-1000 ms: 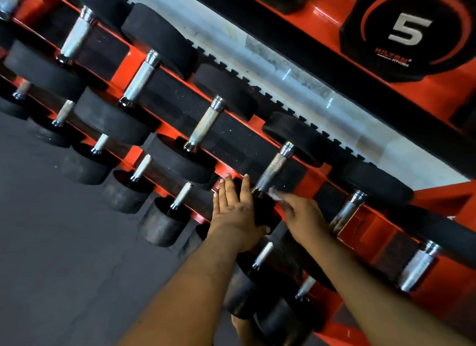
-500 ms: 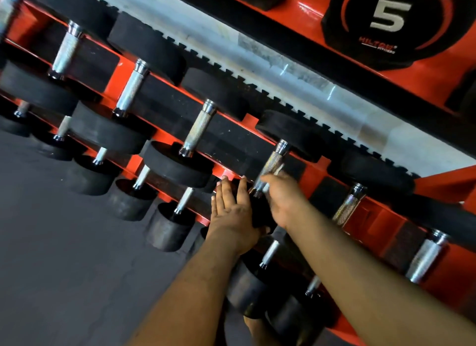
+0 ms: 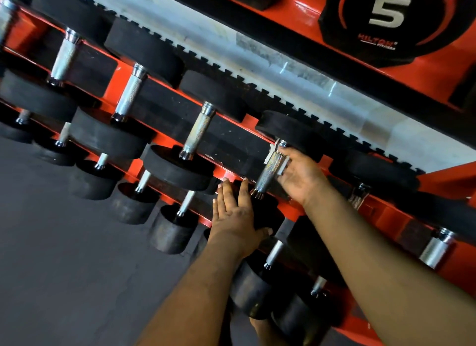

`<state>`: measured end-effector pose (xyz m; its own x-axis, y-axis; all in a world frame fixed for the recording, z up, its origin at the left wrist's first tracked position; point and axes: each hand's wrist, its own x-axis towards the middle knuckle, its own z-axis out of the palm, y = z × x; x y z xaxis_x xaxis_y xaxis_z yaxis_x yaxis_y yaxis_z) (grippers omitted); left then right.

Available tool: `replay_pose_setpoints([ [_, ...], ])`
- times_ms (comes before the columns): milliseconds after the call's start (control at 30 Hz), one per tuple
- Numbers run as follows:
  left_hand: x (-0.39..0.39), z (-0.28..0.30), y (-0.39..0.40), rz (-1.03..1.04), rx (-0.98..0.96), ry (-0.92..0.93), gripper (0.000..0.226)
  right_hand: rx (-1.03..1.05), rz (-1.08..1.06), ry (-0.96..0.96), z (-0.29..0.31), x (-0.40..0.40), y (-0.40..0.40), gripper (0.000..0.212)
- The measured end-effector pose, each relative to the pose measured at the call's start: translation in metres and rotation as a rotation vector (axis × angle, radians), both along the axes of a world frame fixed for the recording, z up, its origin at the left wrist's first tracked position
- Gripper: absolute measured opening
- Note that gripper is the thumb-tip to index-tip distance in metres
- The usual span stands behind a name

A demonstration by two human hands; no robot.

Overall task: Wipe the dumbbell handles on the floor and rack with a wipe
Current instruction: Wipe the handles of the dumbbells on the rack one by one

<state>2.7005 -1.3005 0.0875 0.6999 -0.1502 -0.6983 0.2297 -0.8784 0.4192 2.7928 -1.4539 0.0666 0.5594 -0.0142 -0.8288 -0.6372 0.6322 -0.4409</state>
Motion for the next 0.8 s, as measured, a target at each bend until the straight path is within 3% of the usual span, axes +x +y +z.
replay_pose_setpoints([
  [100, 0.001, 0.001, 0.000, 0.003, -0.002, 0.012, 0.126, -0.045, 0.228, 0.046, -0.016, -0.027, 0.016, 0.035],
  [167, 0.001, 0.002, 0.000, 0.001, -0.002, 0.018, 0.125, -0.053, 0.329, 0.080, -0.017, -0.036, 0.022, 0.027],
  [300, -0.001, 0.001, 0.001, 0.008, -0.011, 0.003, 0.125, 0.010, -0.014, -0.046, -0.015, -0.007, 0.006, 0.022],
  [467, -0.001, 0.001, 0.001, 0.011, -0.016, 0.007, 0.125, -0.069, 0.387, 0.021, -0.027, -0.037, 0.012, 0.051],
  [600, -0.002, -0.002, 0.001, 0.013, -0.019, -0.008, 0.125, -0.038, 0.158, -0.073, -0.023, -0.022, -0.001, 0.043],
  [633, -0.002, -0.002, 0.001, 0.014, -0.018, -0.014, 0.125, -0.049, 0.186, -0.071, -0.022, -0.022, 0.000, 0.043],
  [800, -0.002, -0.005, 0.001, 0.004, -0.009, -0.015, 0.126, -0.513, 0.731, -0.021, -0.028, -0.053, 0.013, 0.030],
])
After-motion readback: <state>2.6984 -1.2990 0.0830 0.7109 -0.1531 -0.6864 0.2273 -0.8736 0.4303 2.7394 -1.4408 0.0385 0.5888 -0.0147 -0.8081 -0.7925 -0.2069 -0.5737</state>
